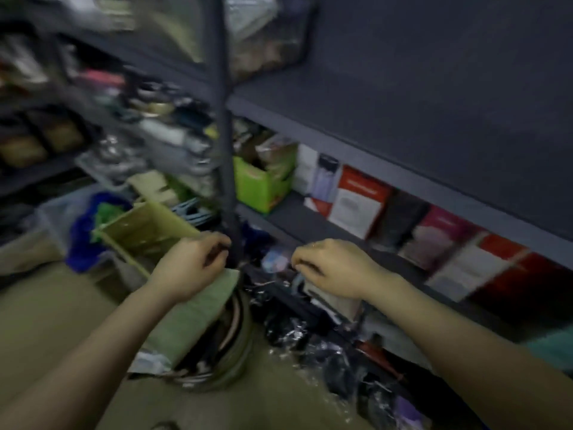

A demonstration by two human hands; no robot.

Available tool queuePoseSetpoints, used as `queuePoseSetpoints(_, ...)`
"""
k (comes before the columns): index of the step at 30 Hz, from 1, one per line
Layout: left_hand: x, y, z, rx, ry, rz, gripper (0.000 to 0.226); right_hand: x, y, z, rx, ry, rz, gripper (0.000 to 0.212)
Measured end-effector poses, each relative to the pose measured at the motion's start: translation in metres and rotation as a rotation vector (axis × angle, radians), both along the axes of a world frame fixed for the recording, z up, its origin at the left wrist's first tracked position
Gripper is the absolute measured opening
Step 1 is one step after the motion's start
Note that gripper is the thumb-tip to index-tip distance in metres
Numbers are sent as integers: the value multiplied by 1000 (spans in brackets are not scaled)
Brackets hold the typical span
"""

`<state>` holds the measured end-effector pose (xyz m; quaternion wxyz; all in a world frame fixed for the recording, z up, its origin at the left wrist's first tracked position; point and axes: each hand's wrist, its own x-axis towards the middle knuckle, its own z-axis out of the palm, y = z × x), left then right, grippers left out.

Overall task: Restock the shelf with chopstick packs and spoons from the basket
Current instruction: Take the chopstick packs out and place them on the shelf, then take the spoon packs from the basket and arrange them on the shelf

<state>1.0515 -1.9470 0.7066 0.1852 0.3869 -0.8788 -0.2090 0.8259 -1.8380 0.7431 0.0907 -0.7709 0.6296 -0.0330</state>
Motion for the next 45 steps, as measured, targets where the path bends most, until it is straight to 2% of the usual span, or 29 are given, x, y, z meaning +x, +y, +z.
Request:
queuePoseSetpoints(2,55,-31,-10,27,-23,63,36,43,-44,-14,39,-34,31,25)
queuePoseSetpoints(5,131,-81,-28,92,-56,161,15,107,-111,-41,80,-159,-14,26)
queuePoseSetpoints(7,175,-111,-46,135,-70,208,12,146,-153,-70,120,-241,-70,25)
queuePoseSetpoints(9,209,-139,-68,194,-93,233,15,179,-191,-106,200,-232,-104,25)
queuePoseSetpoints(12,240,-175,-101,275,-118,255,18,214,-238,-162,287,-92,-116,37)
queuePoseSetpoints(16,250,-204,-136,349,-85,285,17,226,-282,-223,343,259,35,62)
queuePoseSetpoints(20,243,-218,-160,388,-50,305,19,223,-299,-257,353,345,118,71)
queuePoseSetpoints(22,234,-221,-166,438,-73,282,21,215,-304,-261,239,249,76,62)
queuePoseSetpoints(25,215,-233,-166,430,-65,249,35,197,-314,-242,8,-183,-161,39)
queuePoseSetpoints(27,198,-245,-160,319,-93,229,55,183,-321,-211,-86,-430,-313,33)
queuePoseSetpoints(29,178,-256,-146,171,-126,205,65,167,-320,-179,-148,-532,-388,36)
queuePoseSetpoints(31,157,-265,-128,11,-150,152,67,152,-315,-152,-166,-668,-420,29)
queuePoseSetpoints(34,142,-273,-111,-172,-248,14,68,147,-312,-131,-65,-966,-470,15)
queuePoseSetpoints(37,144,-287,-96,-187,-297,-26,61,152,-316,-129,11,-1160,-510,17)
queuePoseSetpoints(39,154,-304,-88,-102,-348,-30,55,166,-322,-138,116,-1259,-566,19)
queuePoseSetpoints(41,165,-320,-89,62,-478,-76,52,185,-332,-153,226,-1339,-643,18)
queuePoseSetpoints(43,176,-330,-98,147,-637,-82,50,203,-346,-169,291,-1360,-745,22)
queuePoseSetpoints(45,190,-338,-115,155,-752,0,49,218,-361,-189,405,-1319,-841,33)
